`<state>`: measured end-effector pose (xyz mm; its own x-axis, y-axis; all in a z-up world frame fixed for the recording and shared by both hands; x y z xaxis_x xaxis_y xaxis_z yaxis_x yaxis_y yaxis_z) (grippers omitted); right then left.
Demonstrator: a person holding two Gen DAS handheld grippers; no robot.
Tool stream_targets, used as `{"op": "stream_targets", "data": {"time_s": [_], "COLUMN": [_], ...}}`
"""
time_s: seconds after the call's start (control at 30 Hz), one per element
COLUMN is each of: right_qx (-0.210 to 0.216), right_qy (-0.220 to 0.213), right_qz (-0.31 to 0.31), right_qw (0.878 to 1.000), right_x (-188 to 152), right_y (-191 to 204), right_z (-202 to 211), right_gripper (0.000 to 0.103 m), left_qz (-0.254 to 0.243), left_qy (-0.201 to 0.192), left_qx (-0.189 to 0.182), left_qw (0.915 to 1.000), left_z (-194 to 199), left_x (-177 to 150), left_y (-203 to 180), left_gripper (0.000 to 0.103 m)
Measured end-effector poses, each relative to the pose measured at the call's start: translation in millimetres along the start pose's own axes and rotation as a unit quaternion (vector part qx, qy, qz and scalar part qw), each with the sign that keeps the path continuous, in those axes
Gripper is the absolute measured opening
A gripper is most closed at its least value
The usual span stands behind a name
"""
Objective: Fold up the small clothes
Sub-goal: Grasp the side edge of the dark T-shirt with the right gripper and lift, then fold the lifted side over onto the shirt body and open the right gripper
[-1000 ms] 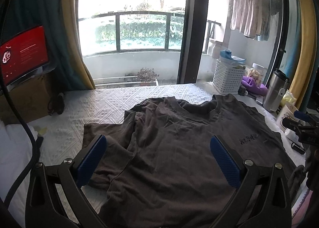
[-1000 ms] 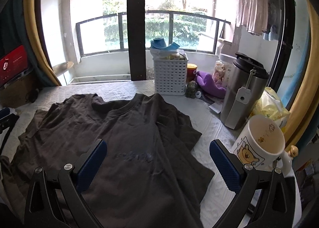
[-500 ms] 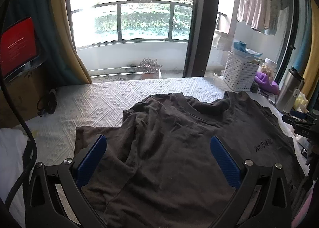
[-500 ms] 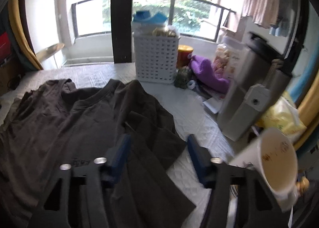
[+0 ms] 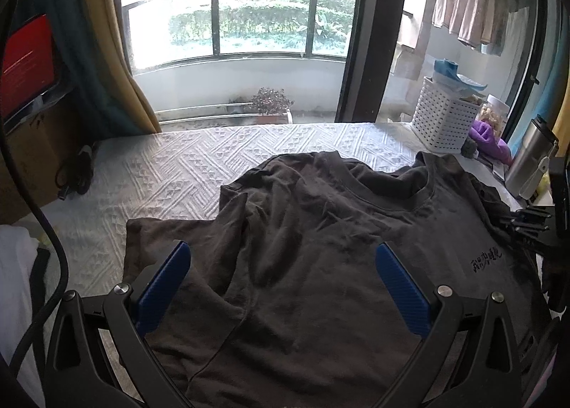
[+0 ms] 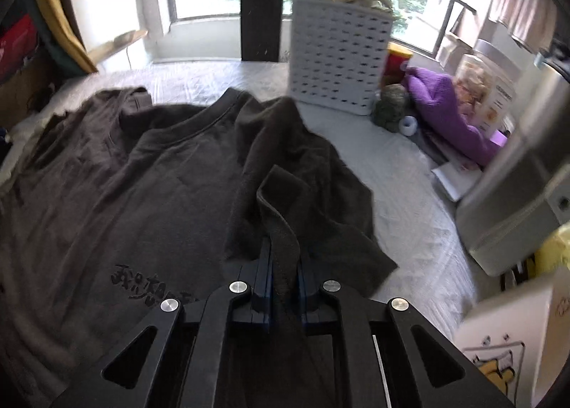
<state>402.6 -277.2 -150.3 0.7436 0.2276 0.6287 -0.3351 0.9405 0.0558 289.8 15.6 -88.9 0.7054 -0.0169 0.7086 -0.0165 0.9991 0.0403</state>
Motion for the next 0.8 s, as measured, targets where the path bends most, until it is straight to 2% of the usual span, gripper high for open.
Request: {"op": "stream_targets", "data": {"time_s": [0.23,0.4,0.53,0.8], "right_qx": [-0.037,-0.060,-0.062,-0.098], "right_qy": [-0.064,-0.081,-0.108,-0.181], "right_qz": [-0.057,-0.081,-0.083,-0.058], "right_qw": [0.996,0.992,0.989,0.977], "right_x": [6.4,4.7,6.8,16.7], "right_y": [-31.3,-47.3,-42.6,-24.3], "right_z": [54.2,69.4,90.6,146.7], "right_gripper": [0.009,0.009,0.009,0.009], "left_qz": [-0.007,-0.009,-0.009,0.001], "left_qy": [-0.004,-0.016,-0.021,-0.044], "left_qx": [-0.008,-0.009,-0.006,0.007], "left_qw": [0.9999,0.9998,0.9997,0.9990], "left_z": [4.8,16.2,26.0,50.7], "left_x": [2.2,2.1,-0.9,-4.8], "left_y": [-3.6,-4.2,-2.0,15.7], "left_gripper": [0.103,0.102,0.102,0.102]}}
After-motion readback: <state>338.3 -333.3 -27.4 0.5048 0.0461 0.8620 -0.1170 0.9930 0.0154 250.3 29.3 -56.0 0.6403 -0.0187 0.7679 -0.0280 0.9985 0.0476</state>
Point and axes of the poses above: each gripper's, at about its wrist camera, not at the fingertips, and z roughly against the way its jaws point, y to its left, x to its top, the point moved 5 cm from there along -z, roughly the way its jaws point, and after that the axes turned 9 degrees about -z, right-handed, at the moved point
